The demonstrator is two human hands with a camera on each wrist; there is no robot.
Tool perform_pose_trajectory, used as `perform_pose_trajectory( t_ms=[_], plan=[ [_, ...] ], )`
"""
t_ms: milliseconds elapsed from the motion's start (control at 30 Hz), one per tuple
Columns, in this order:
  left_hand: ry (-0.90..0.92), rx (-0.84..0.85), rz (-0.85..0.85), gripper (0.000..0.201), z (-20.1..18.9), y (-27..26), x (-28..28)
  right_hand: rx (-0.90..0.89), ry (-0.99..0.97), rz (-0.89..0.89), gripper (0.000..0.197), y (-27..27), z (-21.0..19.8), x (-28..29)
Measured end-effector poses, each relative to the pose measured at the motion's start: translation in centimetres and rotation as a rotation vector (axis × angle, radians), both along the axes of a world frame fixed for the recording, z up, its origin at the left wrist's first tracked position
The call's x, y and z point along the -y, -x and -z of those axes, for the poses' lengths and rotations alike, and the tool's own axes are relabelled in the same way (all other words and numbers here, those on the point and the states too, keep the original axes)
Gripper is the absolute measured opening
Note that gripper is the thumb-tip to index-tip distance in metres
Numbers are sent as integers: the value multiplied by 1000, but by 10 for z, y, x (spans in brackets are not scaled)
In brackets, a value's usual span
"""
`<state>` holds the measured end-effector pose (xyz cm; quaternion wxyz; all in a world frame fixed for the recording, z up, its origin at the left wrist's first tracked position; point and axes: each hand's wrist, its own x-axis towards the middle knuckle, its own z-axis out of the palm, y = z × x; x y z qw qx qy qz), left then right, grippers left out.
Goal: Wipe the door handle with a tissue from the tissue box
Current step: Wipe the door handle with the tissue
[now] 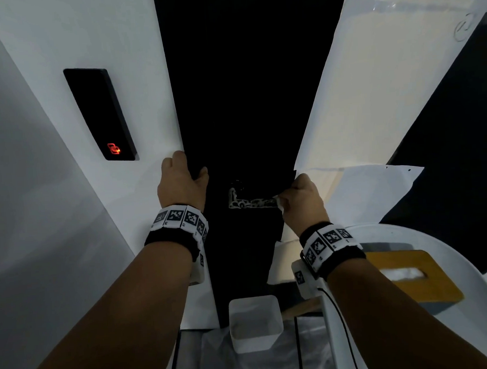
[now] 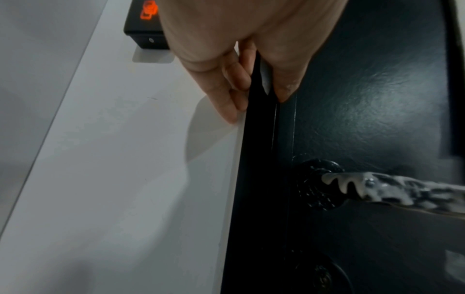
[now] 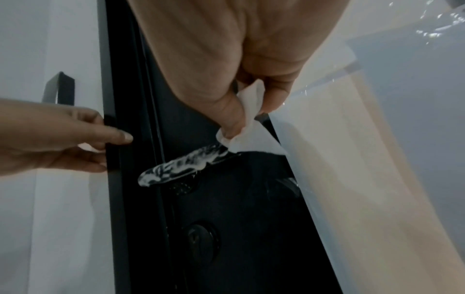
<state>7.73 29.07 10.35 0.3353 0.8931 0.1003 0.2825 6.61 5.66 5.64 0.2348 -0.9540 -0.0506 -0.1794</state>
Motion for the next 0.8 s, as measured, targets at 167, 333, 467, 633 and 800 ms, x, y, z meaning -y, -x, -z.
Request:
perform_pose_trajectory(
  t_ms=[167, 333, 467, 633, 800],
  plan=[
    [-6, 7, 16, 34, 2, 0, 0, -60, 55, 22, 13, -2, -3, 1],
    [-7, 1, 14, 34, 3, -2, -1, 18, -21, 10, 22, -4, -12, 4],
    [-10, 2, 15, 34, 4, -2, -1, -61, 13, -69, 15, 0, -4, -6],
    [-12, 16, 17, 33, 3, -1, -2, -67, 71, 58, 16, 4, -10, 9],
    [-10, 0, 18, 34, 2, -1, -1, 8, 10, -3, 13, 1, -16, 5]
  ],
)
